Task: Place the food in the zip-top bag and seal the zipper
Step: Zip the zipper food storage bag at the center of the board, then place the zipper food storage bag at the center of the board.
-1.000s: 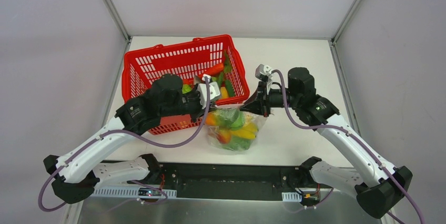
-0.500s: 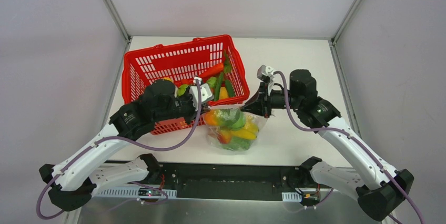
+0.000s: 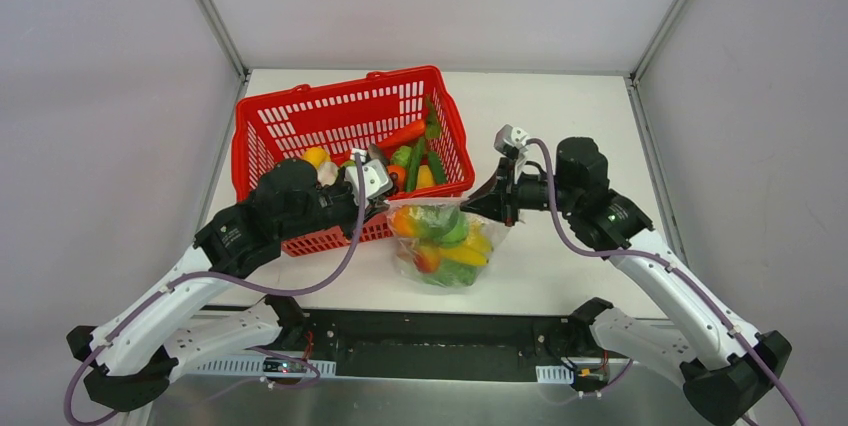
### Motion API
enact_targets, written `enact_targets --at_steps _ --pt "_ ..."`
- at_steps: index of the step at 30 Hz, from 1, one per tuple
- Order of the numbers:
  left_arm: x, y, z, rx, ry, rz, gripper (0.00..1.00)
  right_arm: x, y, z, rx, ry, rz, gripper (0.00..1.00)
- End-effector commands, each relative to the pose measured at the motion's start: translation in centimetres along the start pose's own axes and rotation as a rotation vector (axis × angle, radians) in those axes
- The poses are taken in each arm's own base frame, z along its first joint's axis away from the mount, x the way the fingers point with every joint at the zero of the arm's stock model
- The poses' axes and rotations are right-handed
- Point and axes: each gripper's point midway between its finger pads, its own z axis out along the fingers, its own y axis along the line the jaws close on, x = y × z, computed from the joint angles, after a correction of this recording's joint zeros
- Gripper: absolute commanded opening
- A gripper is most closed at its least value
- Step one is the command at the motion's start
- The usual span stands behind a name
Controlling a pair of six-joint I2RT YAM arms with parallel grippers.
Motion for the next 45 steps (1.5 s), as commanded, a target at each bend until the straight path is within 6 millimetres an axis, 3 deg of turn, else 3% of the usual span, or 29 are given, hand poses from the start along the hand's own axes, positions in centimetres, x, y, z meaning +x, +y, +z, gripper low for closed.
enact_targets --at_steps 1,5,6,9,12,16,24,29,33,36,39,42,45 --pt "1.7 1.9 -0.9 -0.112 0.058 -0.033 0.0 -2.1 -0.7 -1.1 0.089 -0.092 -0.037 0.0" --pt "1.9 2.1 -0.8 -0.126 0.059 -0.048 0.01 -2.4 -0.8 -1.7 0.127 -0.115 -0.039 0.0" --pt "1.7 2.0 -0.7 -0.121 0.049 -0.056 0.1 -2.5 -0.6 -1.7 0.12 -0.115 -0.037 0.0" --pt "0.6 1.2 -0.1 -0.077 -0.007 -0.081 0.52 -2.6 -0.5 -1.9 0.126 -0.123 -0.03 0.0" --pt "-0.4 1.3 -0.2 -0.084 -0.052 -0.101 0.72 -3.1 -1.3 -2.6 0.204 -0.148 -0.024 0.0" --pt "-1.1 1.8 -0.8 -0.124 -0.106 -0.131 0.84 -4.2 -3.1 -4.6 0.38 -0.199 -0.013 0.0" --pt "-0.3 0.6 -0.1 -0.077 -0.124 -0.195 0.88 -9.3 -7.6 -11.6 0.846 -0.391 0.015 0.0" --pt "0.0 0.6 0.4 -0.081 -0.148 -0.218 0.88 -11.8 -9.9 -13.7 1.027 -0.392 0.0 0.0" --pt "0.2 0.5 0.5 -0.078 -0.141 -0.226 0.89 -12.5 -12.4 -15.3 1.18 -0.405 -0.012 0.0" --pt "0.3 0.4 0.5 -0.077 -0.149 -0.232 0.89 -11.2 -15.2 -16.4 1.301 -0.375 -0.043 0.0" --pt "0.6 0.4 0.3 -0.081 -0.15 -0.232 0.89 -7.8 -17.8 -16.8 1.368 -0.264 -0.015 0.0" --pt "1.1 0.5 0.2 -0.094 -0.145 -0.233 0.89 -5.9 -18.4 -17.3 1.415 -0.267 0.04 0.0" --pt "1.4 0.6 0.0 -0.105 -0.139 -0.235 0.89 -6.5 -18.2 -19.3 1.495 -0.336 0.064 0.0"
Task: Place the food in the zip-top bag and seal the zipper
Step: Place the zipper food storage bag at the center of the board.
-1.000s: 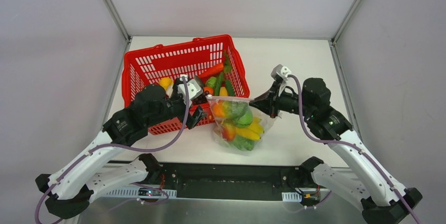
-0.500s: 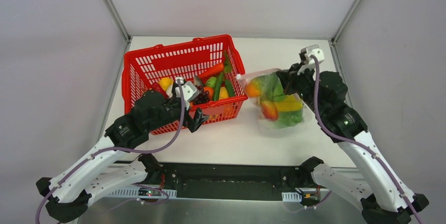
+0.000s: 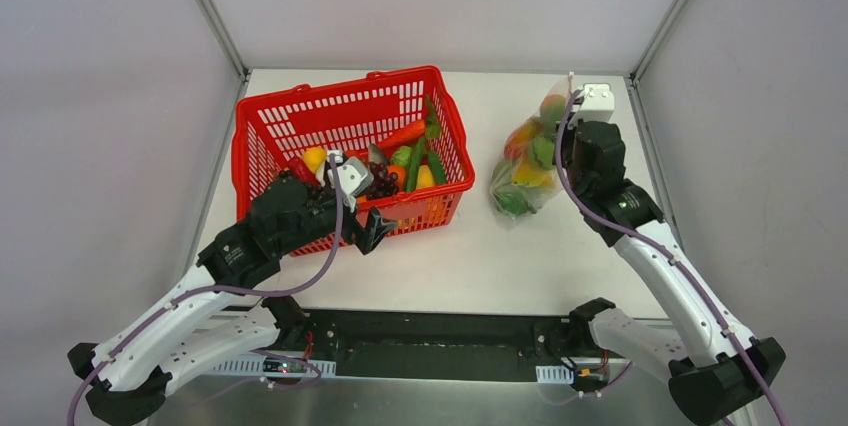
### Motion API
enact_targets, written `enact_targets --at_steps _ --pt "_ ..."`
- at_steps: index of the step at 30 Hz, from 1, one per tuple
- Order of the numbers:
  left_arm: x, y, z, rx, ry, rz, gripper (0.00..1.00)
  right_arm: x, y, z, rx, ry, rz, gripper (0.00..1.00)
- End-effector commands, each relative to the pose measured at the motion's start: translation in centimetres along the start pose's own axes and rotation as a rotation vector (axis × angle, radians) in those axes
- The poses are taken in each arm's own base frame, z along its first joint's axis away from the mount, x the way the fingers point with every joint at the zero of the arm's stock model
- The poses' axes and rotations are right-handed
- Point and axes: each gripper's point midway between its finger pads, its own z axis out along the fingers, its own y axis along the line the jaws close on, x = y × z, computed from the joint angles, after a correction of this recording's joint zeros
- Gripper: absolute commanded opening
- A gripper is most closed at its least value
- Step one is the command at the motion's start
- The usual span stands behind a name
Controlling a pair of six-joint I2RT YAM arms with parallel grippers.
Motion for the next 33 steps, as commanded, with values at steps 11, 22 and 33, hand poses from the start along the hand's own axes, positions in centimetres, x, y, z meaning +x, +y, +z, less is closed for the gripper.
enact_targets --at_steps 11,22,33 --pt "-0.8 0.1 0.2 -0.006 -0.037 -0.01 0.9 -8.3 -4.4 -2.6 0.129 -0.225 0.116 0.0" --pt "-0.5 0.3 0.3 -0.019 -0.029 -0.01 0.9 5.3 4.7 -3.4 -0.329 0.199 0.22 0.05" --pt "-1.3 0.6 -0.3 -0.05 -0.058 -0.063 0.93 5.5 10.3 -5.6 -0.655 0.238 0.332 0.5"
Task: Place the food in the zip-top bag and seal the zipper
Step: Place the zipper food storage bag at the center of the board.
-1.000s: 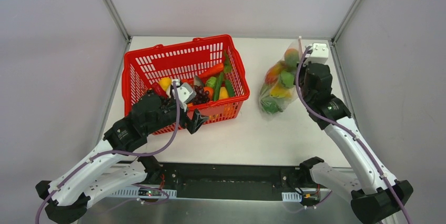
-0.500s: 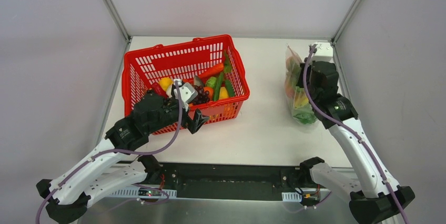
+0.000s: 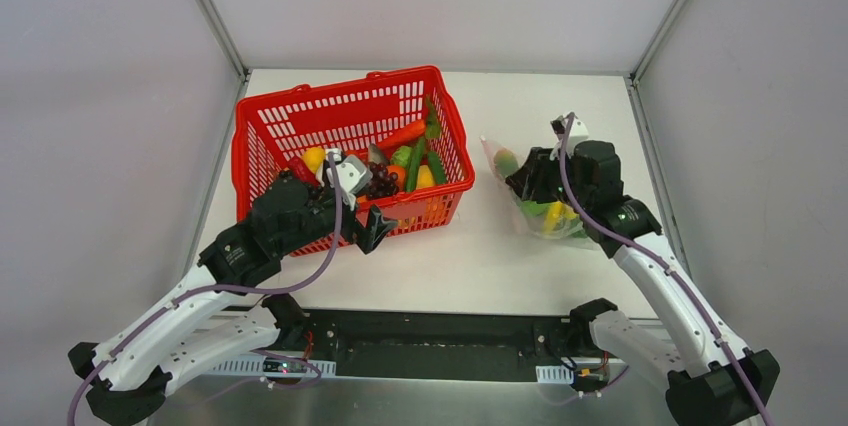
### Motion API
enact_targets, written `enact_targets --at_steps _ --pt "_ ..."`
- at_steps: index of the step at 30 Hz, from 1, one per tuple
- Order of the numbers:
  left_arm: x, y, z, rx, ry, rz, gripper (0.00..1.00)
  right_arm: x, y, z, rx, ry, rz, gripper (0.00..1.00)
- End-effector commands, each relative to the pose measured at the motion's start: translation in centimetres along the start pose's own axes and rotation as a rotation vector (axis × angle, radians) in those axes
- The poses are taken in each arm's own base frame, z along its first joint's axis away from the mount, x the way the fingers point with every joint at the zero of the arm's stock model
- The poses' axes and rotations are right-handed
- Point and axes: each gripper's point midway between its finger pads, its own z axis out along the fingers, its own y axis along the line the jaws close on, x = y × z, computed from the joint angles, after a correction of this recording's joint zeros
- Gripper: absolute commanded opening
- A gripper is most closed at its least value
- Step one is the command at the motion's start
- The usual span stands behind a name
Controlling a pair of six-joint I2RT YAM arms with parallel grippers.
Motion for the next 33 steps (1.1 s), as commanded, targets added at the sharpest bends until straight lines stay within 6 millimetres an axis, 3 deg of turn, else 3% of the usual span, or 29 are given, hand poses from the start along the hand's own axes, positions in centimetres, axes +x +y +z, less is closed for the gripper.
enact_targets --at_steps 1,4,9,15,20,23,28,33 --pt "-1.7 0.4 -0.4 -0.034 -0.063 -0.034 0.93 -1.8 5.1 -1.5 -0.271 -0.079 0.044 0.58" --pt "-1.5 -0.3 -0.5 0.01 -0.047 -0.032 0.93 -2.5 6.9 -2.8 -0.378 -0.149 0.072 0.69" --pt "-2.1 -3.9 -1.4 0.213 -0.027 -0.026 0.94 -2.3 8.7 -4.3 -0.492 -0.165 0.096 0.71" --pt "0.2 -8.7 -2.7 0.509 0.116 -0.051 0.95 -1.9 7.5 -3.8 -0.43 -0.165 0.094 0.73" --pt "4.1 -5.2 0.5 0.287 0.224 -0.083 0.92 -1.8 7.0 -3.5 -0.404 -0.171 0.099 0.74" --pt "5.3 -3.0 2.2 0.163 0.208 -0.069 0.91 -1.8 6.7 -3.2 -0.385 -0.174 0.105 0.74" --pt "5.4 0.7 3.9 -0.033 0.181 -0.019 0.92 -2.0 5.7 -2.7 -0.325 -0.197 0.12 0.75" --pt "4.5 2.4 6.2 -0.093 0.208 0.047 0.94 -2.2 4.3 -2.2 -0.25 -0.229 0.148 0.75"
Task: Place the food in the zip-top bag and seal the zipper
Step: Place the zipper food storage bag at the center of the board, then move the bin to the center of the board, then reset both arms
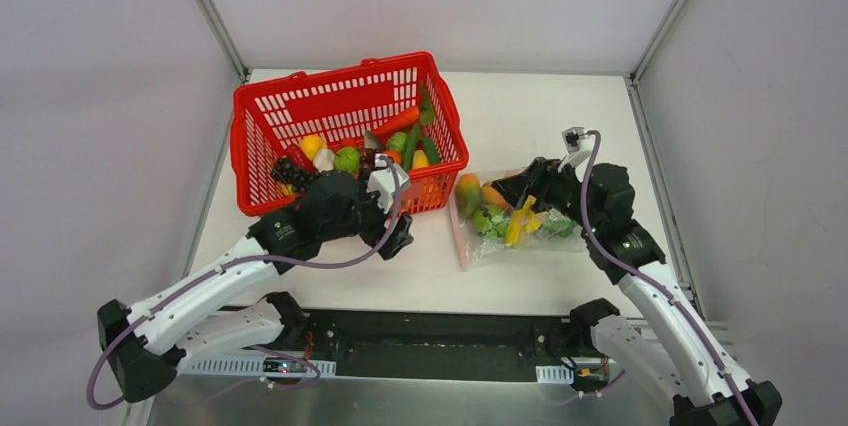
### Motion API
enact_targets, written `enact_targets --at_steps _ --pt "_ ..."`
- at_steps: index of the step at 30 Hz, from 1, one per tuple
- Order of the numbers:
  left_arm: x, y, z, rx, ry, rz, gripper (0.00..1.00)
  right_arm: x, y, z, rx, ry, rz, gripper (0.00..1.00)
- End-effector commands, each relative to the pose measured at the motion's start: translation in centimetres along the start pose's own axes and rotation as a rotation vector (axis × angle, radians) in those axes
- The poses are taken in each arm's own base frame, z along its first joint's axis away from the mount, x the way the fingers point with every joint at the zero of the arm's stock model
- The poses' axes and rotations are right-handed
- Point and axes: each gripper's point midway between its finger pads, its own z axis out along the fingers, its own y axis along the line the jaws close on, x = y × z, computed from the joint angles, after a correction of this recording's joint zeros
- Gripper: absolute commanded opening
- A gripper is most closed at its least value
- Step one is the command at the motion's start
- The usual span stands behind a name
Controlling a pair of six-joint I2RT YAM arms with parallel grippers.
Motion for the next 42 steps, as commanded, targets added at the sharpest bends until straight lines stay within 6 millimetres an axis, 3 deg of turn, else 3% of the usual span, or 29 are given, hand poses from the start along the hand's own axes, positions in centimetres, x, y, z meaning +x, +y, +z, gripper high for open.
enact_targets --at_steps 1,5,10,14,20,23,25,30,34,37,42 --pt "-3.1 3.5 1.8 -0.159 -0.036 0.06 0.93 -1.9 -0.9 0.0 0.06 -0.102 0.006 0.75" --pt "-4.3 5.2 3.5 -0.196 -0.044 0.037 0.94 -2.1 -2.1 -0.1 0.12 -0.135 0.016 0.76" --pt "-5.2 8.3 4.7 -0.244 -0.099 -0.125 0.94 -2.4 -3.9 -0.4 0.212 -0.181 0.038 0.79" --pt "-5.8 5.7 4.5 -0.103 -0.121 -0.138 0.96 -2.3 -5.4 -0.6 0.287 -0.195 0.05 0.81" --pt "-6.9 1.2 1.3 0.073 -0.218 -0.151 0.99 -2.7 -7.0 -1.3 0.369 -0.255 0.063 0.87" --pt "-7.1 1.2 -0.6 0.04 -0.256 -0.17 0.99 -2.9 -7.2 -1.6 0.385 -0.263 0.062 0.93" --pt "-7.3 2.4 -2.0 -0.048 -0.29 -0.212 0.99 -3.0 -7.7 -2.0 0.426 -0.264 0.067 0.99" --pt "-6.8 5.8 -5.8 -0.285 -0.367 -0.298 0.99 -4.1 -8.8 -4.0 0.562 -0.272 0.089 1.0" --pt "-5.8 9.0 -8.3 -0.493 -0.412 -0.391 0.99 -4.4 -8.6 -4.6 0.562 -0.295 0.086 1.0" --pt "-4.8 10.4 -9.3 -0.6 -0.387 -0.419 0.99 -4.4 -8.2 -4.7 0.536 -0.307 0.092 1.0" --pt "-4.3 10.8 -9.6 -0.641 -0.364 -0.432 0.99 -4.3 -7.9 -4.7 0.512 -0.314 0.099 1.0"
